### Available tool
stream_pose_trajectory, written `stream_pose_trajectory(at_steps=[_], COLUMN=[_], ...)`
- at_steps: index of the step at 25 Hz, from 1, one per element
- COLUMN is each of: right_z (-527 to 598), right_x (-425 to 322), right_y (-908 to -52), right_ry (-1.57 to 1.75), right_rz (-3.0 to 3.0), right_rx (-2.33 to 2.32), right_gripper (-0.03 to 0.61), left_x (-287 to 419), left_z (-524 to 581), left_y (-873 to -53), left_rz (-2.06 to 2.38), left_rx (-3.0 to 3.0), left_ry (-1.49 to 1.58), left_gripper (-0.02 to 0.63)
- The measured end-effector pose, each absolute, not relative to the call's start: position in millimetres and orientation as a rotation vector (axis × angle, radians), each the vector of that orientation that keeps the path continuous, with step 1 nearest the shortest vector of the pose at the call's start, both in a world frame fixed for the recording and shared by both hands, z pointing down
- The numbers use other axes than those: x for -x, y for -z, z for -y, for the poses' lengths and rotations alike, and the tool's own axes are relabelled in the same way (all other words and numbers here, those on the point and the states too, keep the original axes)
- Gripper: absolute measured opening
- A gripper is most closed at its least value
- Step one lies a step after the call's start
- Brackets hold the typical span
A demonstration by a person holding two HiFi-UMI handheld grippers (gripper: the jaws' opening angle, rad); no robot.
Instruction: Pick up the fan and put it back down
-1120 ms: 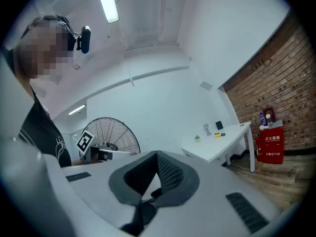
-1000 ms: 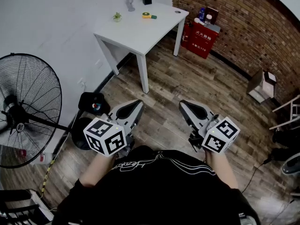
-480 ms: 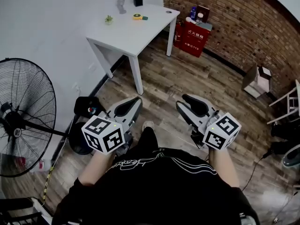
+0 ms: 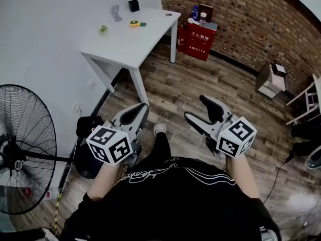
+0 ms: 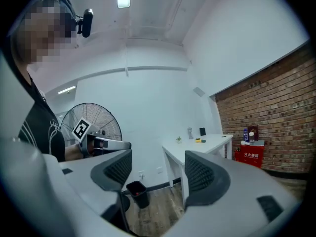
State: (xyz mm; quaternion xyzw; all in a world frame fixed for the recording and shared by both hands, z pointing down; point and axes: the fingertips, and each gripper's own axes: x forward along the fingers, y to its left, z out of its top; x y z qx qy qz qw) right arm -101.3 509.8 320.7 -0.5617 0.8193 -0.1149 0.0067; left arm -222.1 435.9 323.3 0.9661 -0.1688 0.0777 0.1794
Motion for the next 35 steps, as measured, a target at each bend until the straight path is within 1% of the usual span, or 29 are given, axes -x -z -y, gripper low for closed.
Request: stream_pose_trajectory(at_steps=[1, 3, 7, 12, 20, 25, 29, 35], right_z=[-502.8, -485.4, -440.2, -365.5, -203.8, -125.3, -79.0, -42.7], right_x=[97.8, 90.9, 72.5, 42.4, -21.9, -44.5, -52.3, -59.6], right_y=[-323.7, -328.4, -327.6, -329.6, -338.2, -345.7, -356.8, -358.7], right_ry=[0.358, 0.354, 0.334, 0.35, 0.437, 0.473, 0.492, 0.471], right_rz=[-2.565, -2.568, -2.572, -2.583, -2.553, -2.596, -2.596, -2.618], right_rx=[1.768, 1.785, 1.803, 1.81, 1.891, 1.894, 1.901, 1.902], right_gripper=[0.327, 0.37, 0.403, 0.417, 0.44, 0.43, 0.43, 0.43], left_x=[218.7, 212.2, 195.4, 167.6, 110.7, 81.2, 61.6, 52.4], left_z=[-429.3, -413.3, -369.9, -292.3, -134.4, -51.2, -7.0, 26.8], left_y=[-326.0, -332.1, -333.1, -336.5, -344.5, -351.2, -361.7, -365.4], left_rz=[0.473, 0.466, 0.469, 0.487, 0.502, 0.511, 0.48, 0.493], left_rx=[-2.73, -2.724, -2.721, -2.7, -2.652, -2.624, -2.607, -2.605], left_ry=[-0.22, -0.226, -0.237, -0.264, -0.323, -0.323, -0.334, -0.322], left_gripper=[0.035, 0.035, 0.035, 0.035, 0.035, 0.035, 0.035, 0.035])
